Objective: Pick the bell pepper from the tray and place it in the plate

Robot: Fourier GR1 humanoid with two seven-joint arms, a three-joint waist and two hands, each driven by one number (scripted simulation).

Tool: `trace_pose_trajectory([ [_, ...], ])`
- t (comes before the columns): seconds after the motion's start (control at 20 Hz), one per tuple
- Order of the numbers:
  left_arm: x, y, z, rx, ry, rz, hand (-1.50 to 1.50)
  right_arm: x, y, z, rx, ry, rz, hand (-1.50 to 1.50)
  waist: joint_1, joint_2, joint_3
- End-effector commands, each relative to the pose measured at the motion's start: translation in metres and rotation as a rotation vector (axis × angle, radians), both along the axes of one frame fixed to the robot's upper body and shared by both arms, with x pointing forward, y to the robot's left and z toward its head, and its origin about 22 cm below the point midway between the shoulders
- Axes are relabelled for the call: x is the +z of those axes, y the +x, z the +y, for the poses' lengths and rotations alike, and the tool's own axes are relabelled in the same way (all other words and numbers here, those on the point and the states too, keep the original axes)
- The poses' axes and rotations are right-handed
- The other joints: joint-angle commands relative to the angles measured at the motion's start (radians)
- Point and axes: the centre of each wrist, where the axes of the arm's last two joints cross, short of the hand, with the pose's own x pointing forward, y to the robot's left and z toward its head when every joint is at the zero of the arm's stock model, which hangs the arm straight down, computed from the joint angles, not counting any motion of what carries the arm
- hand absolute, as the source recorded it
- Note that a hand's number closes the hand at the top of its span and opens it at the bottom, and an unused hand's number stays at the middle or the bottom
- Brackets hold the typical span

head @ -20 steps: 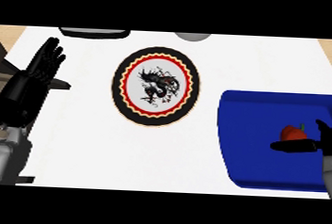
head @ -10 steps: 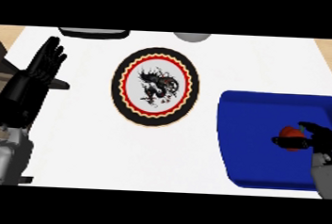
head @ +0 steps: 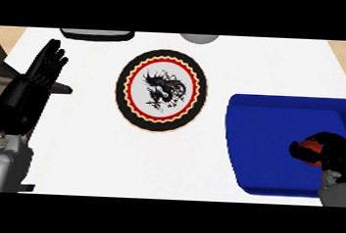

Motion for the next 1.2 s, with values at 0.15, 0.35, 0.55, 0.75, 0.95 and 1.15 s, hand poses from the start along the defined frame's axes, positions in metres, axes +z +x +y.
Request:
trace_pose_trajectory([
  [0.15,0.000,0.000,0.001,0.026,0.009,-0.005,0.00,0.007,-0.059,0.045,0.303,-0.272,0.065,1.50,-0.023,-0.002,0.003],
  [0.35,-0.001,0.005,0.003,0.029,0.003,-0.012,0.00,0.058,-0.081,0.076,0.365,-0.269,-0.053,1.50,-0.020,0.001,0.004],
  [0.55,-0.023,-0.002,0.014,0.022,-0.010,0.001,0.00,0.103,-0.081,0.115,0.446,-0.234,-0.286,1.50,-0.005,0.003,0.003],
  [0.75,-0.007,0.002,-0.010,-0.001,-0.014,-0.011,0.00,0.138,-0.084,0.133,0.554,-0.159,-0.469,1.50,0.008,0.004,0.005],
  [0.95,0.004,0.006,0.006,-0.006,-0.006,-0.005,0.00,0.151,-0.088,0.174,0.616,-0.065,-0.576,1.50,0.015,0.007,0.005],
  [1.15,-0.001,0.010,-0.016,-0.018,-0.006,-0.010,0.00,0.171,-0.074,0.213,0.687,-0.066,-0.592,1.50,0.013,0.008,0.005],
])
